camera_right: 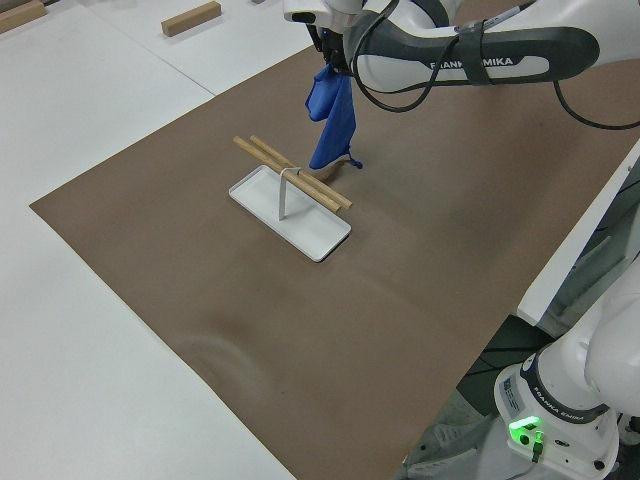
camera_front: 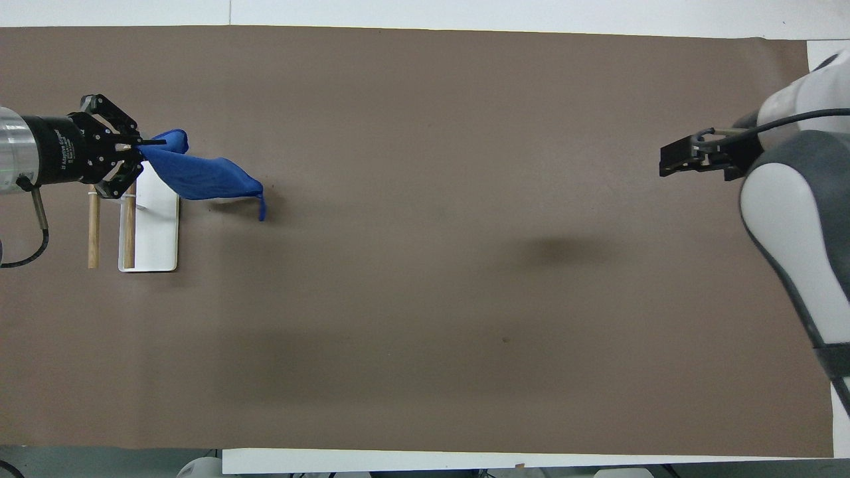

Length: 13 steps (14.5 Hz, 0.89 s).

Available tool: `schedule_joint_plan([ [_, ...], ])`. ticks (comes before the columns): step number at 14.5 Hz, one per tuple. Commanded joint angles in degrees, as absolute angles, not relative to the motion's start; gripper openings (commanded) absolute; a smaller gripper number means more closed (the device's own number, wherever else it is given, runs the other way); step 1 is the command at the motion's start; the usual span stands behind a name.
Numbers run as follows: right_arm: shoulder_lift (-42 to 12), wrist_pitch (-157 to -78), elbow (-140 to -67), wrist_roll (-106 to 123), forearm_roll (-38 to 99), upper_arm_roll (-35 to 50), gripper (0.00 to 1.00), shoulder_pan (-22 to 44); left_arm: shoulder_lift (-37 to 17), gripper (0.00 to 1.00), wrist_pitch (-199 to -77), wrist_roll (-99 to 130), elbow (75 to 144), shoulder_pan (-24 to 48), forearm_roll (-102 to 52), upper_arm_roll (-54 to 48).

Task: Right arm passes towel to left arm to hang
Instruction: 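Drape the towel over the wooden sticks with the left gripper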

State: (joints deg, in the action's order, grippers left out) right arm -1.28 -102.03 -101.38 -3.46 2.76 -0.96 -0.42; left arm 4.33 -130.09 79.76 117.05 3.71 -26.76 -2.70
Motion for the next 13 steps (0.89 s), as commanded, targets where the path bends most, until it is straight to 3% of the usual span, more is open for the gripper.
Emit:
schedule_joint_plan([
  [1,0.9,-99.4,-100.6,1.5,1.5,-4.3,1.0,-0.4,5.7,0.01,-133.5,88.4,119.6,3.2,-27.3,-2.6],
  [4,0.6,-94.3,-96.9,5.6,1.3,-7.0,1.0,-0.4,6.2,0.02,-133.9,89.9,120.7,1.4,-27.2,-2.6],
  [13,-0.8,-95.1,-96.2,2.5,1.2,-6.3,1.0,-0.3,6.1,0.02,-134.5,89.6,120.2,-4.9,-27.2,-2.7],
])
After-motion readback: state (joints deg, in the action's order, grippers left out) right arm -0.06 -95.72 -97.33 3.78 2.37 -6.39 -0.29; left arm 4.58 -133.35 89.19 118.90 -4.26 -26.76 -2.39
